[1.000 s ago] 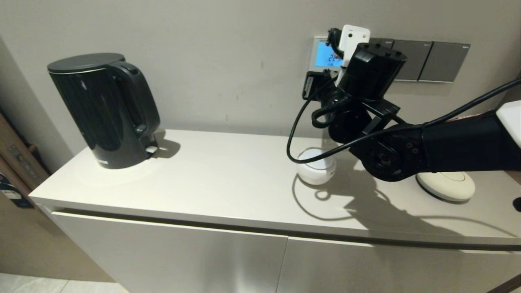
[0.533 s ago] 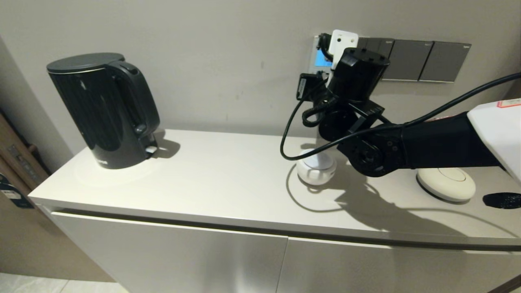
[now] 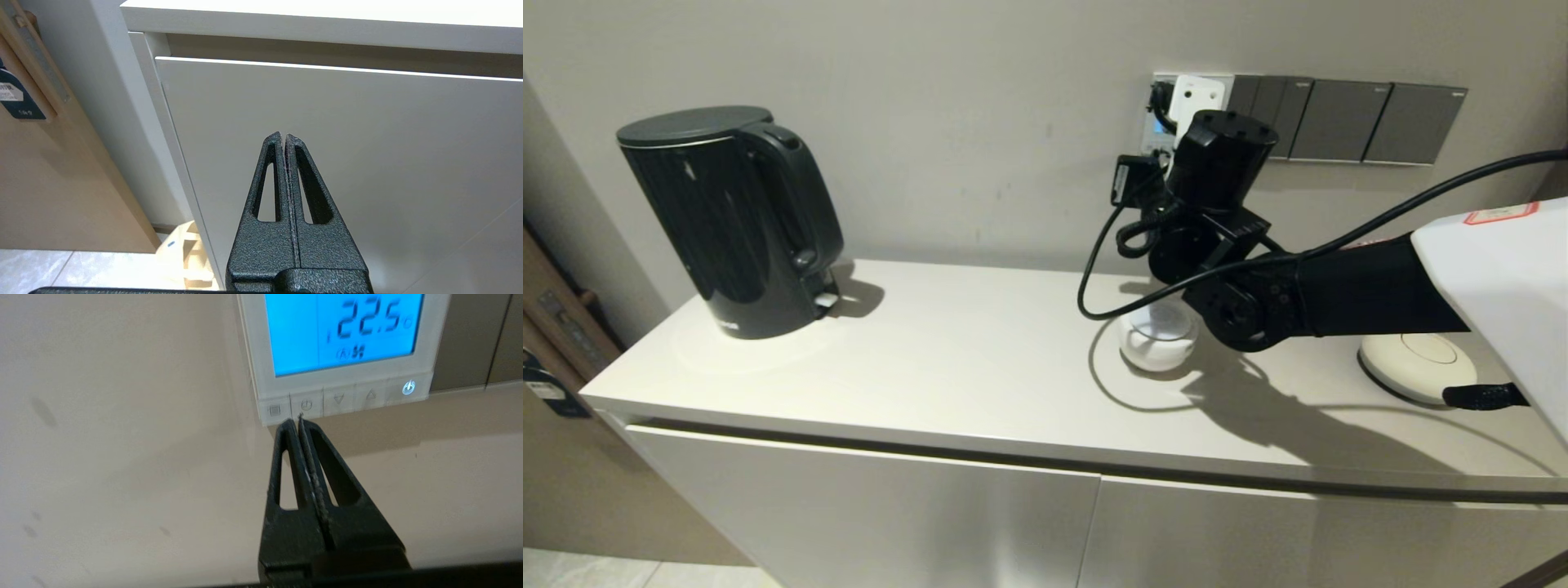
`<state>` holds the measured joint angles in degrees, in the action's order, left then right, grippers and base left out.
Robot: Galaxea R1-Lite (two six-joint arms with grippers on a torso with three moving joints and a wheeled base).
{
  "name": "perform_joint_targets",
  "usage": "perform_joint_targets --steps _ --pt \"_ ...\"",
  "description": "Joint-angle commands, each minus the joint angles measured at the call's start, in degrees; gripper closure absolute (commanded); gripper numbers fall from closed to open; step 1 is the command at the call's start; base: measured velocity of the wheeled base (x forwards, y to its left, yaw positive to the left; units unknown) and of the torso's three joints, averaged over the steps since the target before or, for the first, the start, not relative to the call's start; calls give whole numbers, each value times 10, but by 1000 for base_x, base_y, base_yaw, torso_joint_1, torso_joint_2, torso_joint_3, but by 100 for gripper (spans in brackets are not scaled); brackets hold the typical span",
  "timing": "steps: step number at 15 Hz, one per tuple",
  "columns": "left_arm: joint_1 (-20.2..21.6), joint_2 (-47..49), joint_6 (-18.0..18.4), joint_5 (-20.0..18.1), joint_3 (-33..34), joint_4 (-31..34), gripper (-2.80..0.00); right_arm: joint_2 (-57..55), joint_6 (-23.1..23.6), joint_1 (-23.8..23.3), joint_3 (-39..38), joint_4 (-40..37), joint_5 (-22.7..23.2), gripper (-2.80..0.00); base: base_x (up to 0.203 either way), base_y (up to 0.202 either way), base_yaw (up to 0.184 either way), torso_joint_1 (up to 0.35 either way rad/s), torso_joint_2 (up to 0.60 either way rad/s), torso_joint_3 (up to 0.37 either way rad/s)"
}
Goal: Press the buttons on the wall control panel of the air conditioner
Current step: Press the temperature increase button
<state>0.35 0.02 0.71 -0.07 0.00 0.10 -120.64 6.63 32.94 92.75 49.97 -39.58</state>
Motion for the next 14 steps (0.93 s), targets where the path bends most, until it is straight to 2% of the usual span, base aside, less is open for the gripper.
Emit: perform_joint_targets --steps 1,14 --pt "0 1 0 0 0 0 0 -9 0 -1 6 2 -2 0 0 0 0 0 0 0" --pt "0 0 0 0 0 0 0 -32 1 -18 35 -2 -1 0 0 0 0 0 0 0"
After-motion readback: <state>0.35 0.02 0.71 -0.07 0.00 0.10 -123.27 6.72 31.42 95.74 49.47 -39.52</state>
